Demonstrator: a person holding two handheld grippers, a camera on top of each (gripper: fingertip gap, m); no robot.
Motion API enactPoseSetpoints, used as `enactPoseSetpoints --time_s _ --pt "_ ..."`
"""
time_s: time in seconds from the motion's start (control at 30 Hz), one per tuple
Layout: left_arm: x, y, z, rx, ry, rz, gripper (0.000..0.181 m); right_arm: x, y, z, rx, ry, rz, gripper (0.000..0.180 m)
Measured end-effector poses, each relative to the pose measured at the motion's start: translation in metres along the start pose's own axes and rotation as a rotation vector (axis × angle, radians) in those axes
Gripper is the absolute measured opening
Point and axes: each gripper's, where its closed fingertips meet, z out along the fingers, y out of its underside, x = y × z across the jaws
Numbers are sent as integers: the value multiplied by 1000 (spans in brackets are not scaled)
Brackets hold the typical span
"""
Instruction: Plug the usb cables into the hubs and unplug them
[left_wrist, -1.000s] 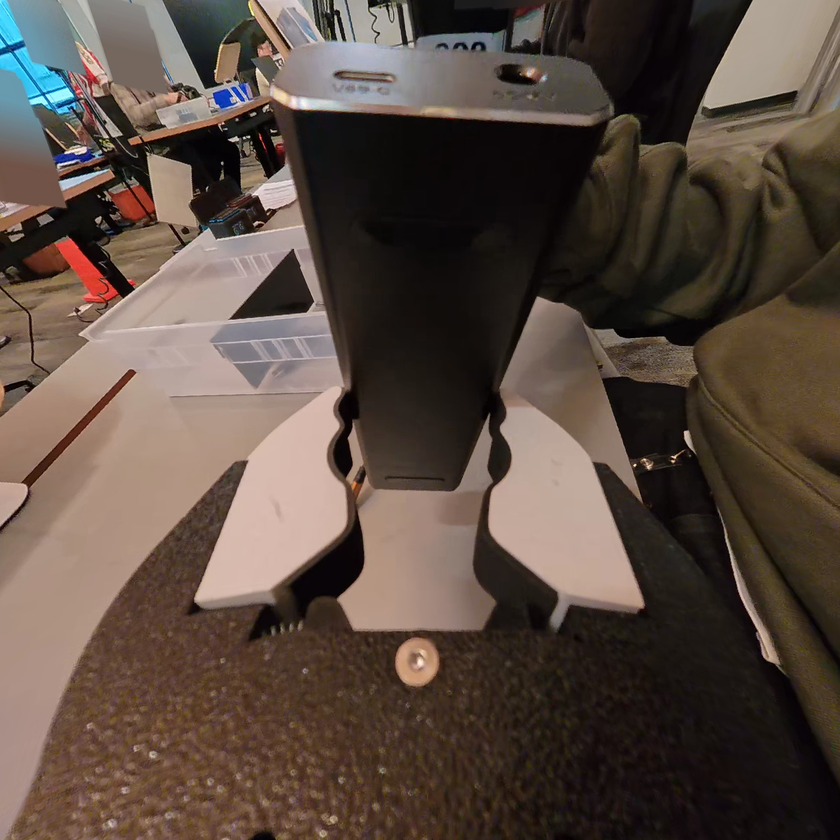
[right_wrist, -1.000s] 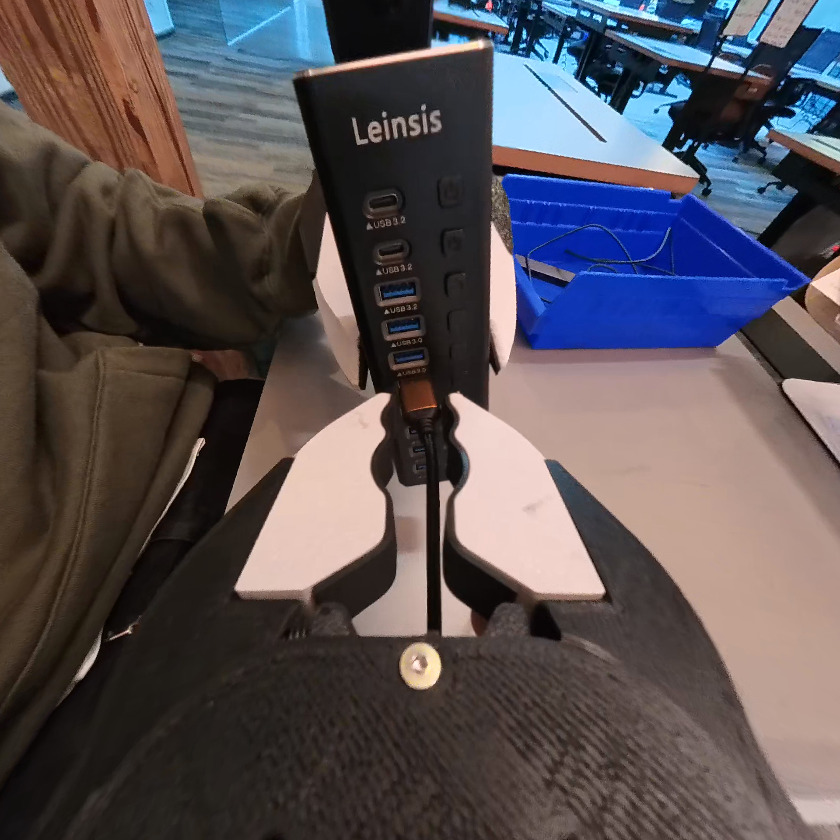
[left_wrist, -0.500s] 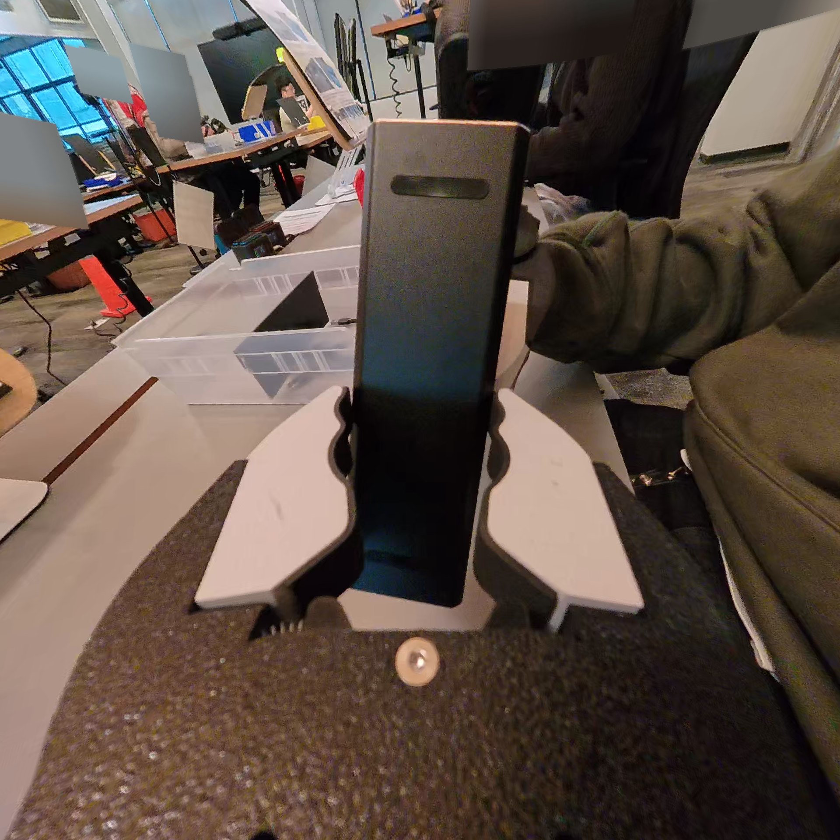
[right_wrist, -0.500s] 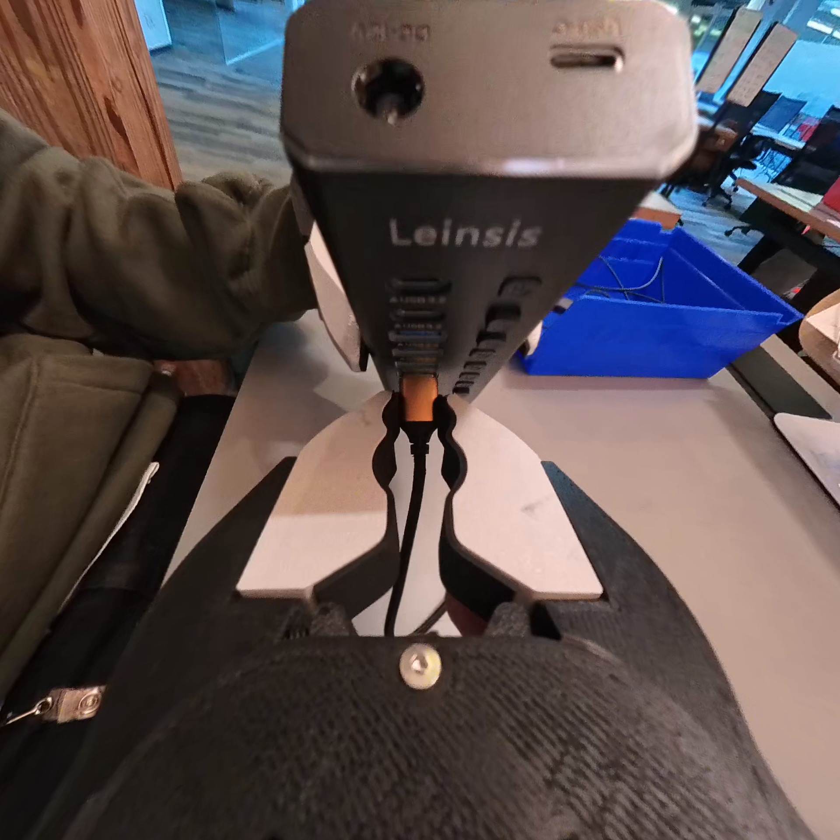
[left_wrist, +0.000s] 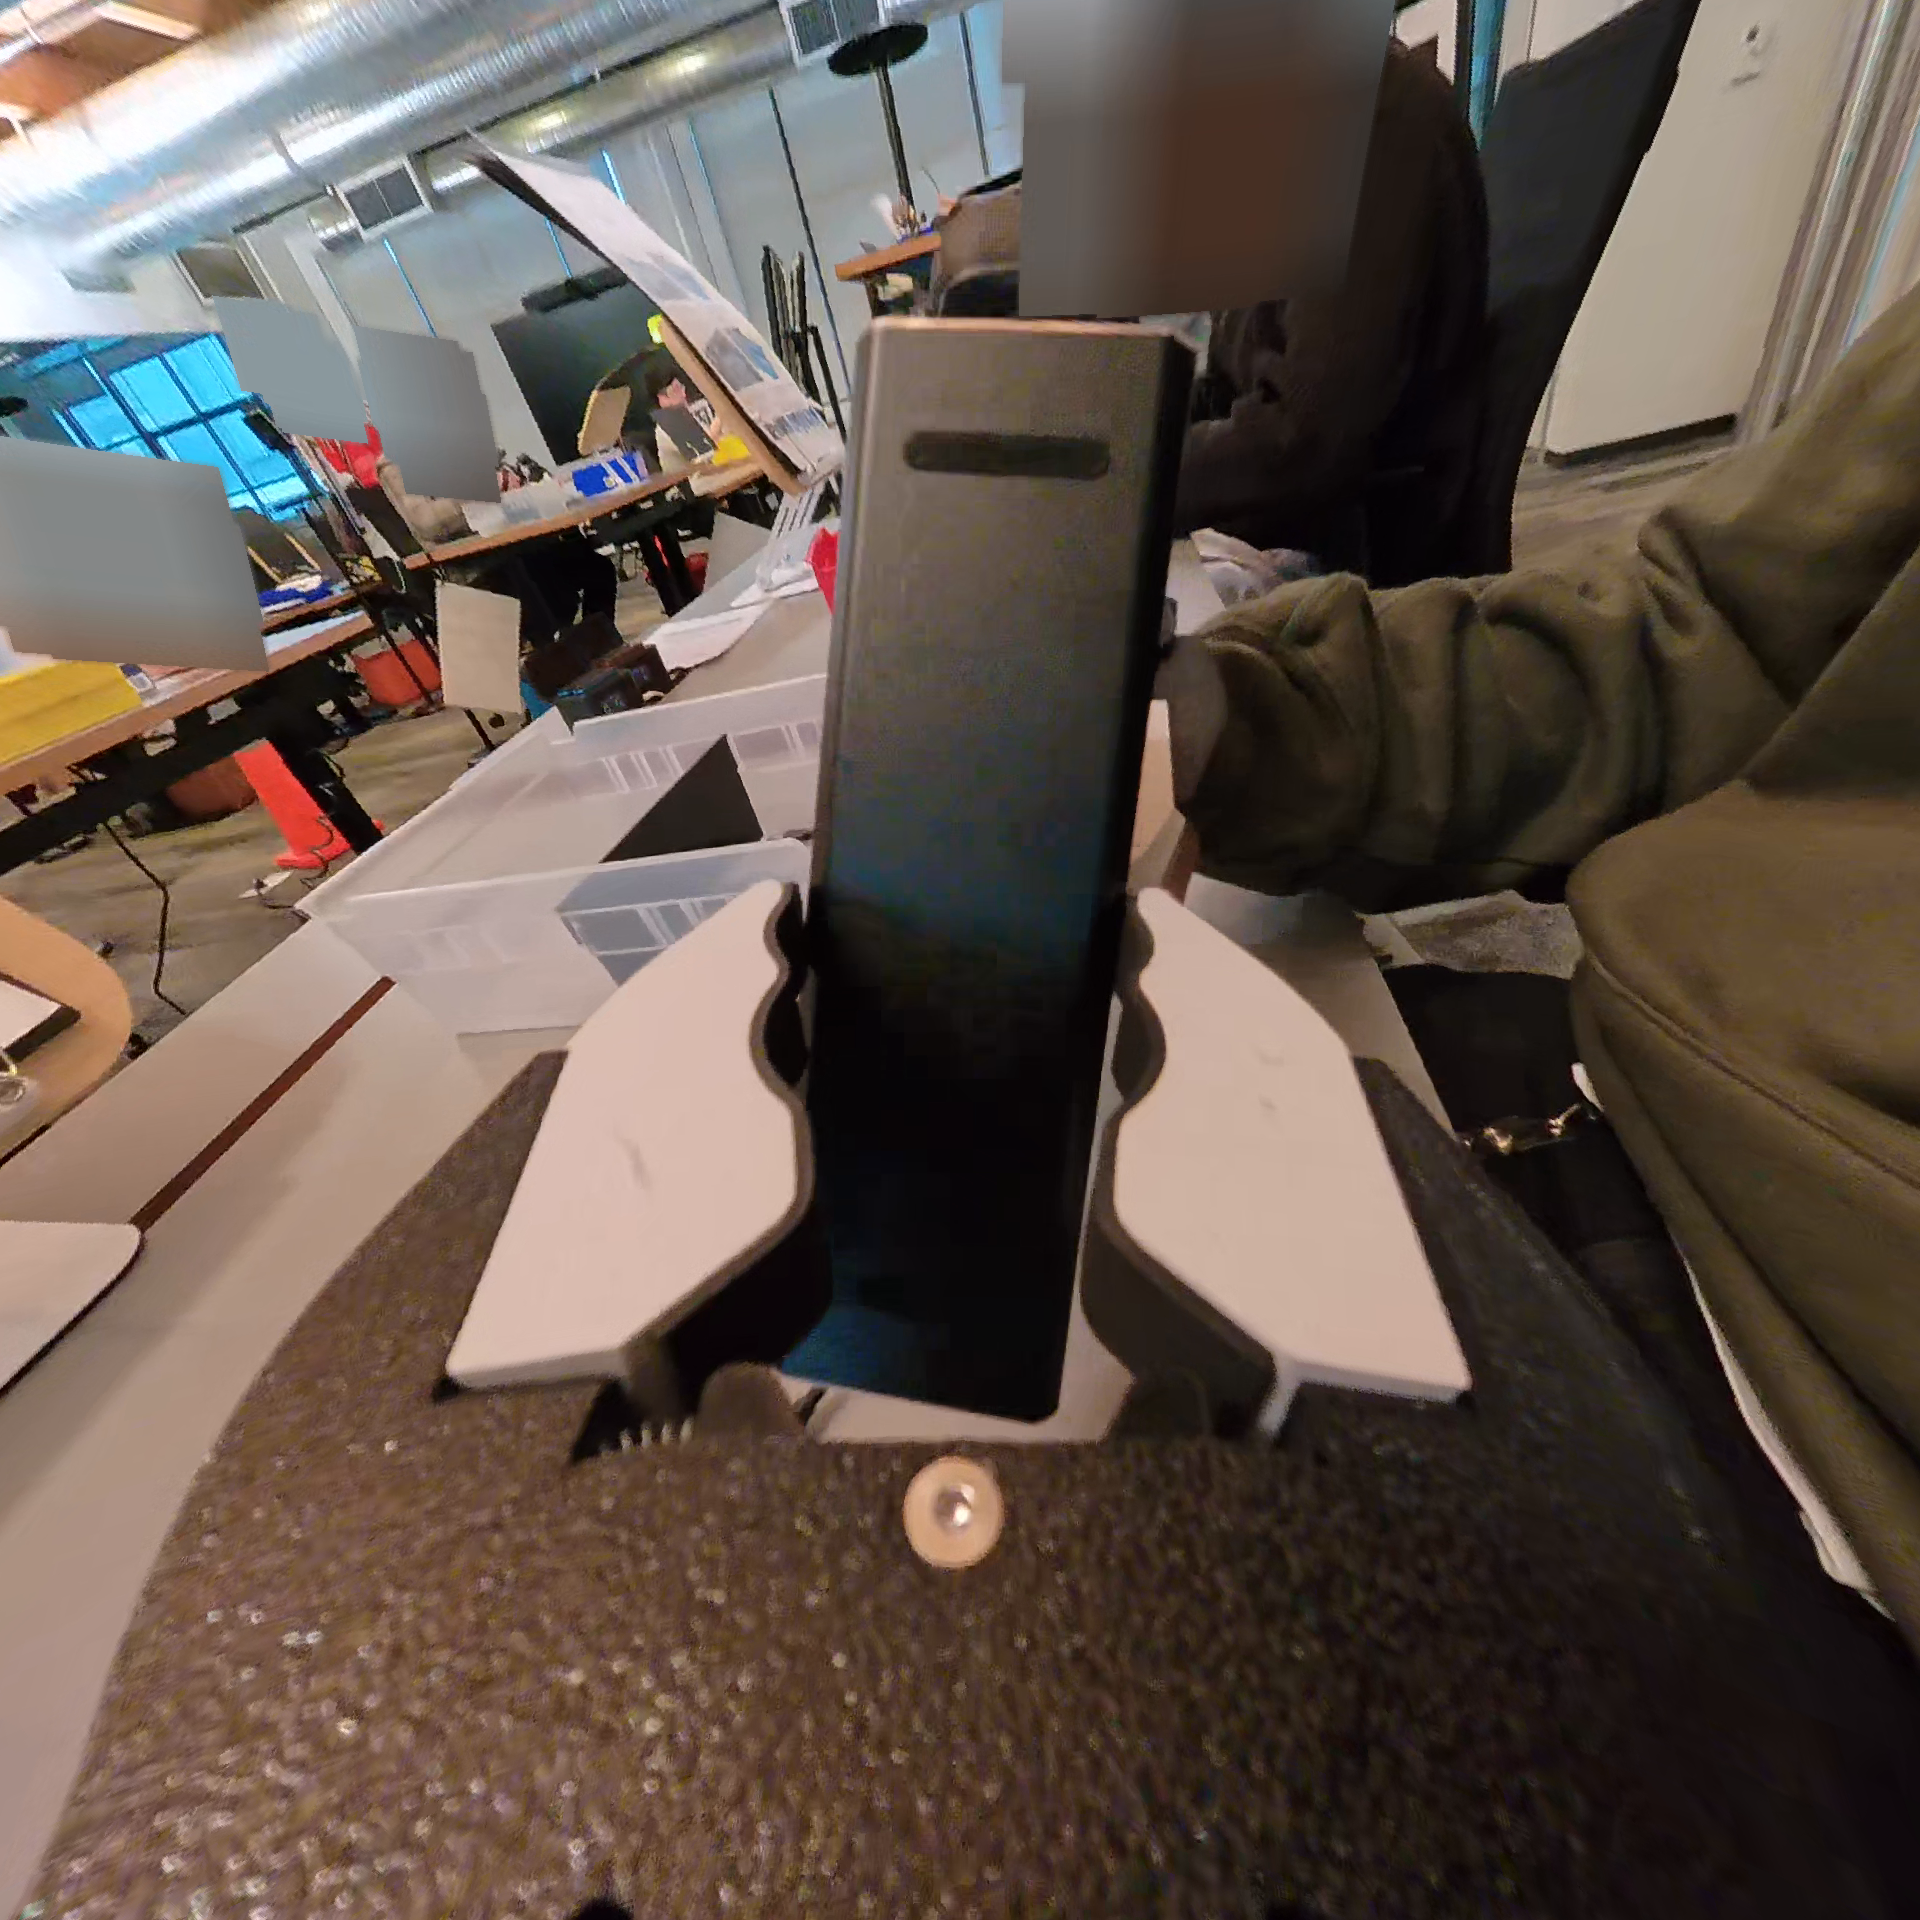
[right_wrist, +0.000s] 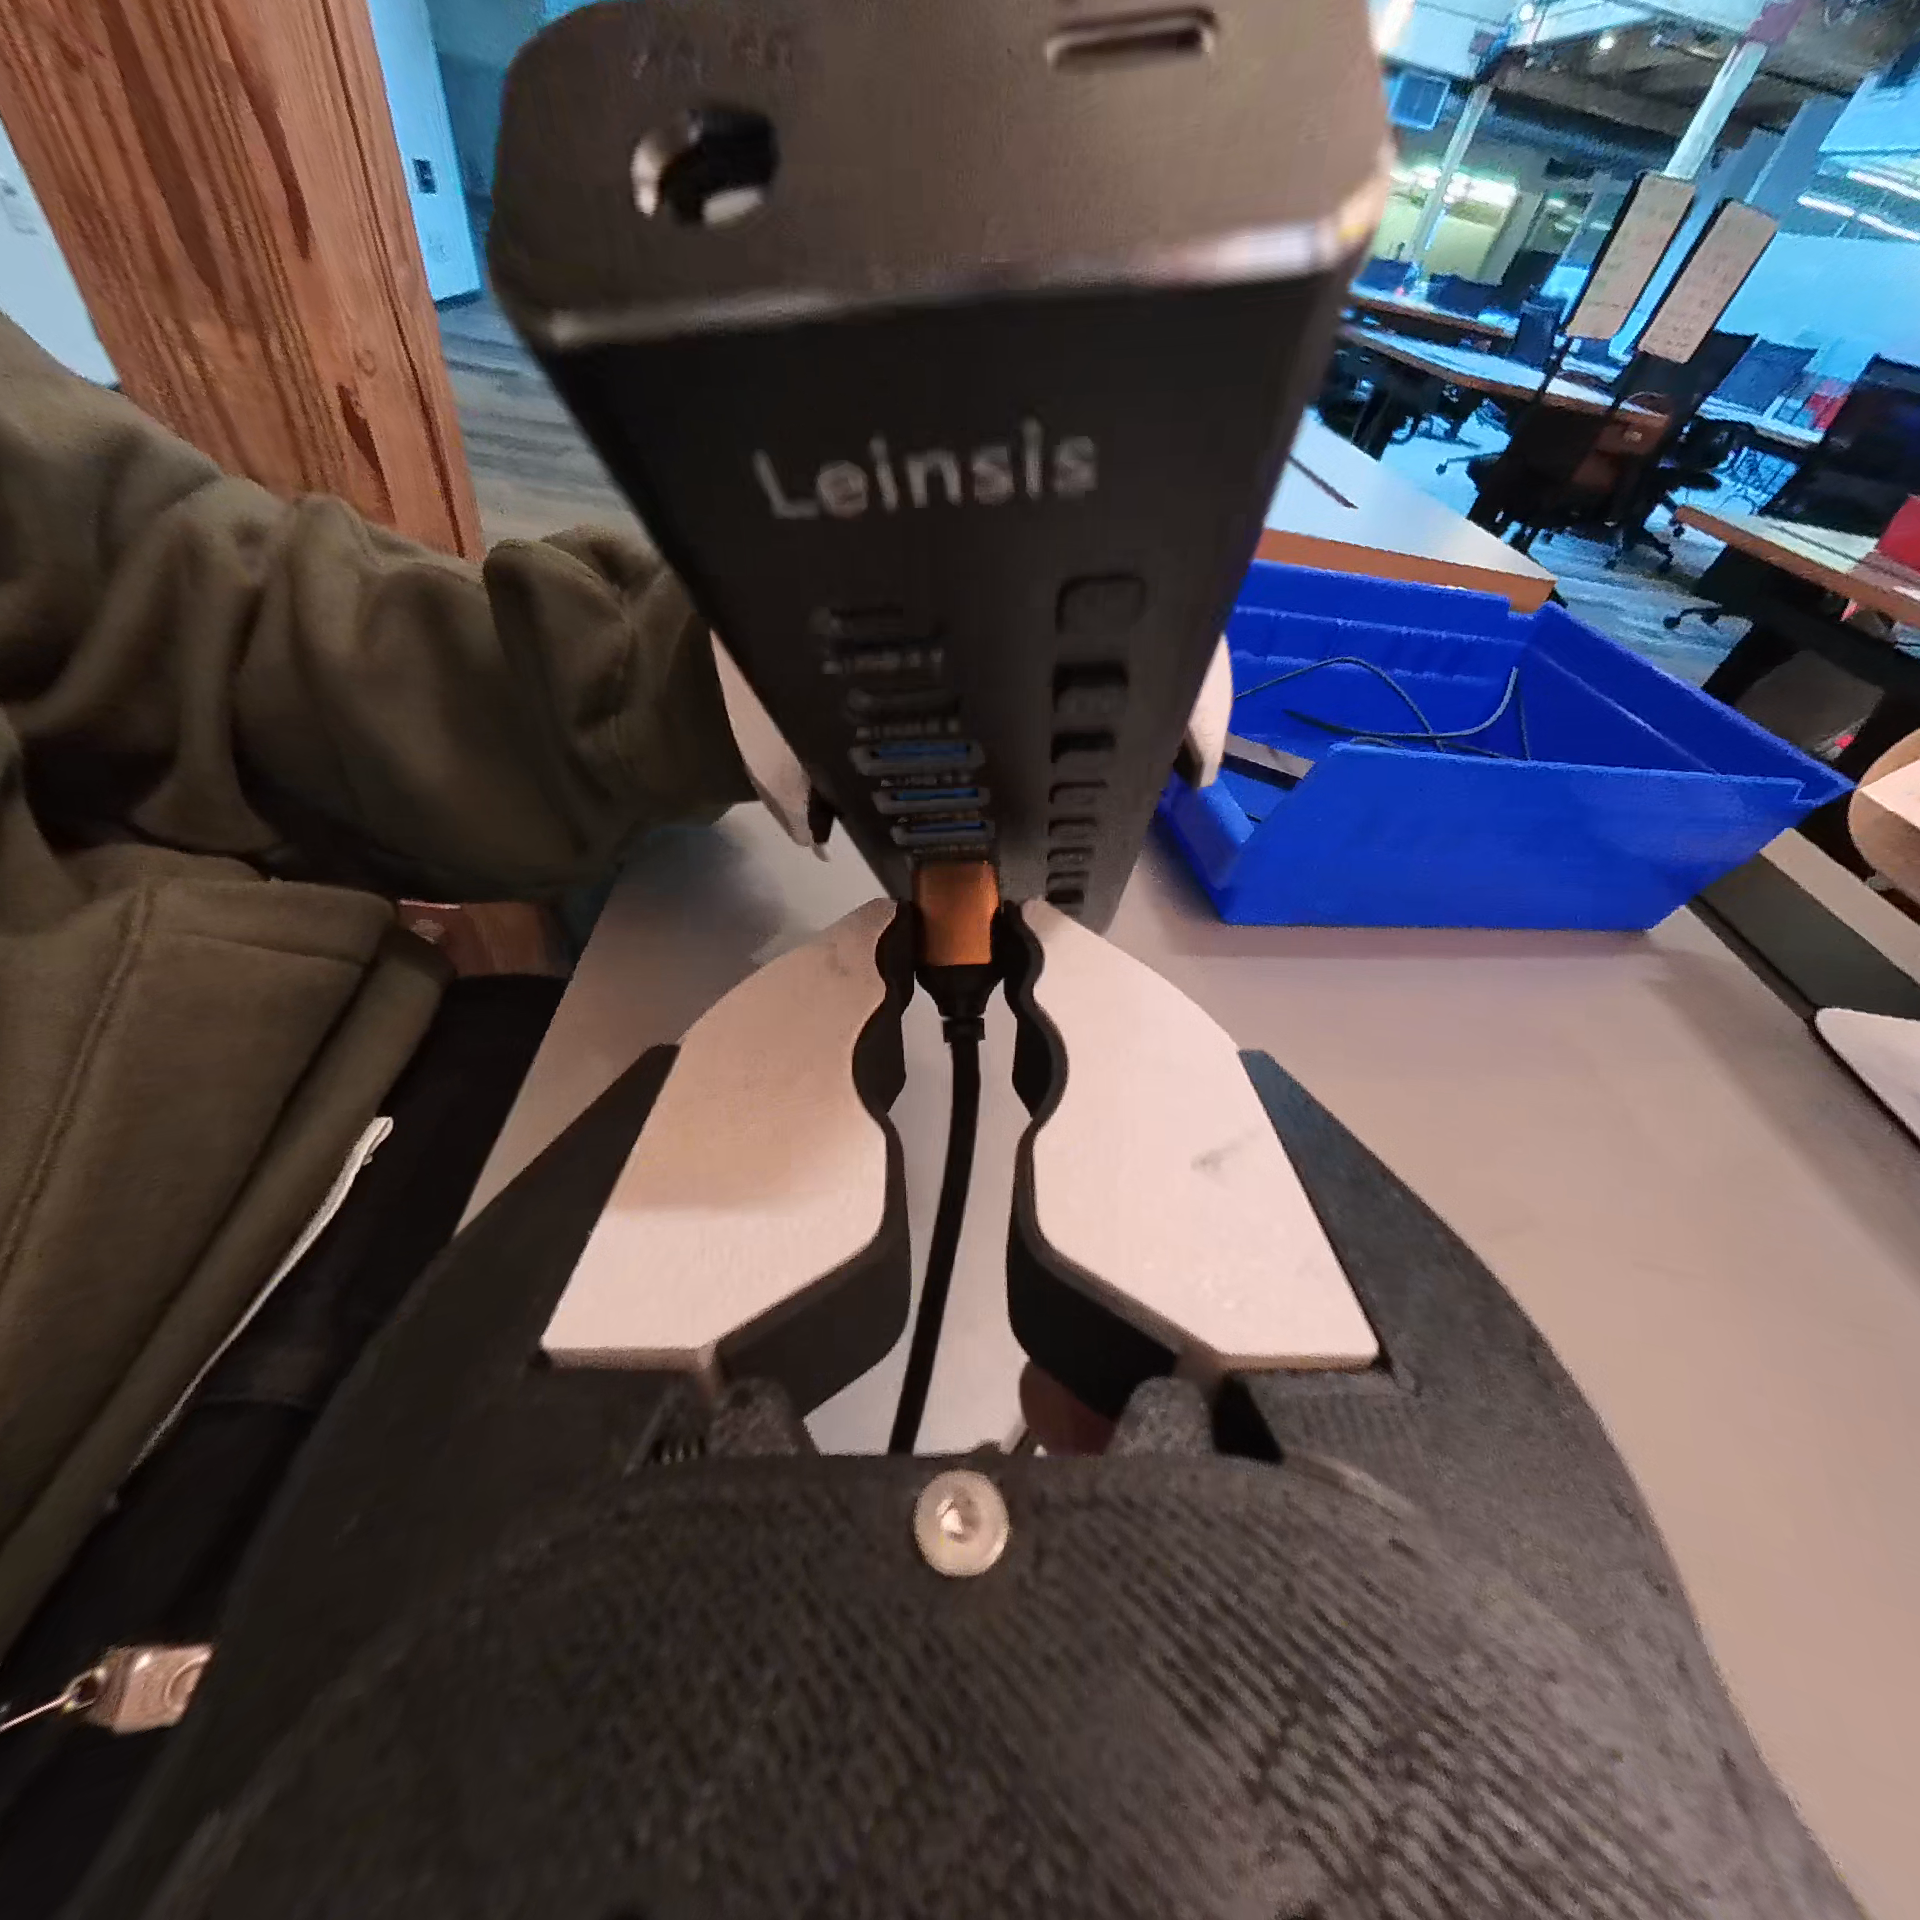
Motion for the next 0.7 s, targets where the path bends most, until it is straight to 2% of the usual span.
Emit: enactPoseSetpoints --time_s 0.23,0.37,0.47,0.7 --pt "0 3 4 31 9 -27 56 0 3 5 7 8 -14 16" --pt "0 7 4 10 17 -42 56 1 7 3 -105 30 -75 16" --pt "3 6 3 -9 26 -28 57 -1 5 1 -125 31 -114 16" --pt "5 24 8 -190 3 42 62 -4 6 -6 -227 33 -149 16"
